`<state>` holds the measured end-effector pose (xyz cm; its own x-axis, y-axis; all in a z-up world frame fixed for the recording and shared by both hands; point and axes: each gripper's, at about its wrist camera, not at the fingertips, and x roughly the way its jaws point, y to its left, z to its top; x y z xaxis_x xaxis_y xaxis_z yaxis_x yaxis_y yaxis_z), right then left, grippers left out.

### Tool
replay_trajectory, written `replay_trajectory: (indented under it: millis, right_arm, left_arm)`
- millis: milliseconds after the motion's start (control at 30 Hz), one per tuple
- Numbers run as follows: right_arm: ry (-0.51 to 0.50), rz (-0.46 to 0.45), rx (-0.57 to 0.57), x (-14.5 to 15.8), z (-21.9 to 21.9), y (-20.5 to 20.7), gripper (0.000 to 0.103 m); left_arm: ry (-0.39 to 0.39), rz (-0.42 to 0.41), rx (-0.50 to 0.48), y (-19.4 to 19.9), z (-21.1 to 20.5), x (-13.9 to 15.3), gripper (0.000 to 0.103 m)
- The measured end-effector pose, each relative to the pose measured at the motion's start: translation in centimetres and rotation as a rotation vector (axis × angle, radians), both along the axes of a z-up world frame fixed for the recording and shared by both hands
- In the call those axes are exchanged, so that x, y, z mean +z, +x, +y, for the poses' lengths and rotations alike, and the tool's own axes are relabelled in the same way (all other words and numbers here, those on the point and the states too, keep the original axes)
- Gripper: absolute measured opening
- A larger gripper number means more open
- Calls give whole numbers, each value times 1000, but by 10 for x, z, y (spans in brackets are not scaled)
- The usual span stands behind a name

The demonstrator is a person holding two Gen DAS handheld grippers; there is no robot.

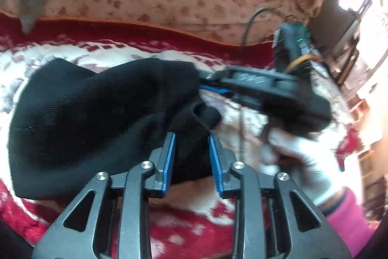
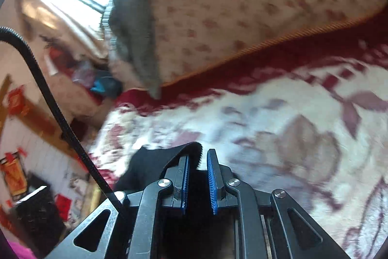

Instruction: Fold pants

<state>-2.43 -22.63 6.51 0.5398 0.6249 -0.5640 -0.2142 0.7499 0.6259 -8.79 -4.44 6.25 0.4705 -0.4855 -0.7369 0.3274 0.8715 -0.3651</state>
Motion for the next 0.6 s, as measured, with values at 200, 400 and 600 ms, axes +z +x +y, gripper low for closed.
replay_trajectory:
  millis: [200,400,600]
  right_arm:
    - [27,23,-102,5,-20,-12,22]
    - [65,-22,-58,32,-14,-42,52]
    - [-66,-25,19,31,21,-39,52]
  left_arm:
    - [11,-109,-9,-21,26,39,38]
    - [100,-172,128,-14,82,49,43]
    - [145,-123,264,5,124,30,43]
